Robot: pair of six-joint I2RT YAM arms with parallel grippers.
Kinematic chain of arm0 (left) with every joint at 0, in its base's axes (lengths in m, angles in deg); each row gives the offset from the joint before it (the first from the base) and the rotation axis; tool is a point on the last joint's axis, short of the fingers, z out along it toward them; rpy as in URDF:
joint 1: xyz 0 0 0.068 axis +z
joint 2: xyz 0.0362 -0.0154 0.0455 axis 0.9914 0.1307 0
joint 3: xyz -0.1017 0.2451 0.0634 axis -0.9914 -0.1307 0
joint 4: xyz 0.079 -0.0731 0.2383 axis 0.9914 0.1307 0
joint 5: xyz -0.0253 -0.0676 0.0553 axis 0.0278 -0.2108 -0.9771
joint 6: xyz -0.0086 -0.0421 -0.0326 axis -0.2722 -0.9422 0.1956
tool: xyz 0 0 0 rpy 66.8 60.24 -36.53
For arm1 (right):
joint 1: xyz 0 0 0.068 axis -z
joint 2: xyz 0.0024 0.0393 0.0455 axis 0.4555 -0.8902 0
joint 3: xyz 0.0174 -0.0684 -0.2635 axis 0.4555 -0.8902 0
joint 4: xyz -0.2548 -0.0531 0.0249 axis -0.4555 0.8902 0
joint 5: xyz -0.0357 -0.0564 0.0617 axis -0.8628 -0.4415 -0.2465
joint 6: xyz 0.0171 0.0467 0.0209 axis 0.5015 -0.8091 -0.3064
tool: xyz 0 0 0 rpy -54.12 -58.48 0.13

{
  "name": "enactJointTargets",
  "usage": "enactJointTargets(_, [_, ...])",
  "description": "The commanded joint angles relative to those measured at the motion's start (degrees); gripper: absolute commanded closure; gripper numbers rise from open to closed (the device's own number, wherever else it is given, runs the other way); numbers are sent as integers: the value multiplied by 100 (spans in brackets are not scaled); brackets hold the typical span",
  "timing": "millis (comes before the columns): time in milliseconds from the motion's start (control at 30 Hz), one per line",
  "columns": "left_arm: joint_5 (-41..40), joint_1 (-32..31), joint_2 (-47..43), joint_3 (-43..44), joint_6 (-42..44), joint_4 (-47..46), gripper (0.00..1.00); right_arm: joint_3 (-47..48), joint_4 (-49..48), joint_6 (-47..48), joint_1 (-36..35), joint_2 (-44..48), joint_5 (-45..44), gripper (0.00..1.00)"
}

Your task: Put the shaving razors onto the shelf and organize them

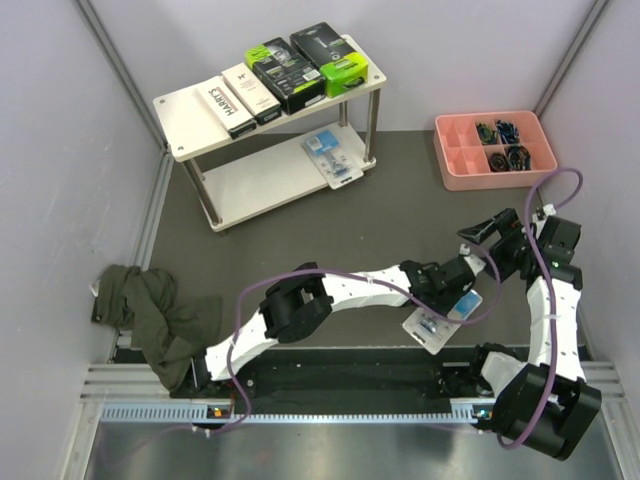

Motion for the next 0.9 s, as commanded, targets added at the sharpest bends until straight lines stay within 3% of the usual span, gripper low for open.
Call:
enactJointTargets(0, [-160, -182, 344, 157, 132, 537, 79, -92, -92, 146, 6, 14, 268, 1])
enactJointTargets(67, [-361, -182, 317, 87, 88, 590, 88, -100, -92, 155, 6, 14, 277, 1])
enactJointTargets(233, [-635, -156, 55, -212, 53, 652, 100, -13, -49, 233, 6, -4, 277, 1])
enactJointTargets(600, [-723, 414, -1254, -1344, -403, 476, 100, 242, 48, 339, -99, -74, 322, 1])
enactJointTargets(867, [-1312, 810, -2257, -2013, -465, 819, 100, 383, -145, 41, -1443, -127, -407, 1])
